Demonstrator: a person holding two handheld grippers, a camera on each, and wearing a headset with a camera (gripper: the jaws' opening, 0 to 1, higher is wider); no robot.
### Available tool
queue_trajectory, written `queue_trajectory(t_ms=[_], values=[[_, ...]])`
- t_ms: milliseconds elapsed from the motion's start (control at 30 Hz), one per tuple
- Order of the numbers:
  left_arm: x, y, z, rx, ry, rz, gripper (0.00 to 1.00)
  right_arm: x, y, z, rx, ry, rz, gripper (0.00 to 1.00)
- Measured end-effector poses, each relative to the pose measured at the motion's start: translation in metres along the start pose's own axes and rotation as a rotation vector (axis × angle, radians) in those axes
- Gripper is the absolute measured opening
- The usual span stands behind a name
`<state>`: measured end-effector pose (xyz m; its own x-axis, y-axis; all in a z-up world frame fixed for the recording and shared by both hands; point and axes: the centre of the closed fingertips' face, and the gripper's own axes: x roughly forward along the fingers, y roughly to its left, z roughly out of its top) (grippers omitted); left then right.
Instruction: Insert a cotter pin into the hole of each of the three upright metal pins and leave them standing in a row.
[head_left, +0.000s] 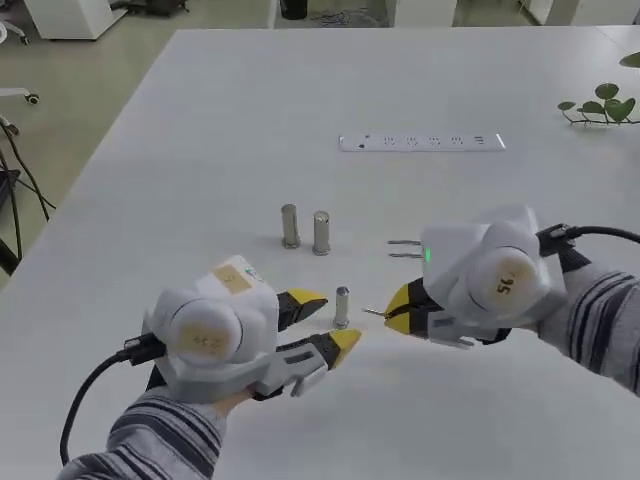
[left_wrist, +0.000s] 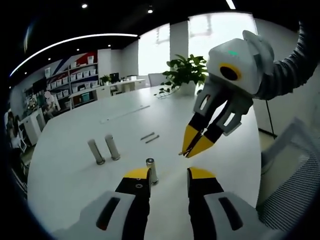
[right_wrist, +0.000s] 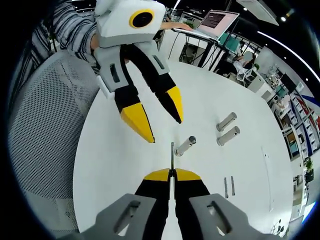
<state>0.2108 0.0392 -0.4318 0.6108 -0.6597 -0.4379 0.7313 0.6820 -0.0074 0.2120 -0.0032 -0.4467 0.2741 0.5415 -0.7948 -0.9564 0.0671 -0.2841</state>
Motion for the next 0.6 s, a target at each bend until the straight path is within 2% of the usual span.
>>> queue_trajectory(t_ms=[133,233,333,600], values=[[0.007,0.011,-0.003,-0.017,-0.008,0.054,0.26,0.007,-0.006,-0.005,0.040,0.031,-0.017,0.00],[0.014,0.019,-0.008,-0.009,0.013,0.092,0.27,0.012,-0.009,-0.007,0.059,0.047,-0.028,0.00],[0.021,0.022,-0.013,-0.001,0.036,0.103,0.26,0.018,-0.012,-0.009,0.088,0.059,-0.033,0.00],[0.039,0.028,-0.020,-0.022,0.060,0.117,0.23,0.029,-0.016,-0.013,0.135,0.077,-0.033,0.00]])
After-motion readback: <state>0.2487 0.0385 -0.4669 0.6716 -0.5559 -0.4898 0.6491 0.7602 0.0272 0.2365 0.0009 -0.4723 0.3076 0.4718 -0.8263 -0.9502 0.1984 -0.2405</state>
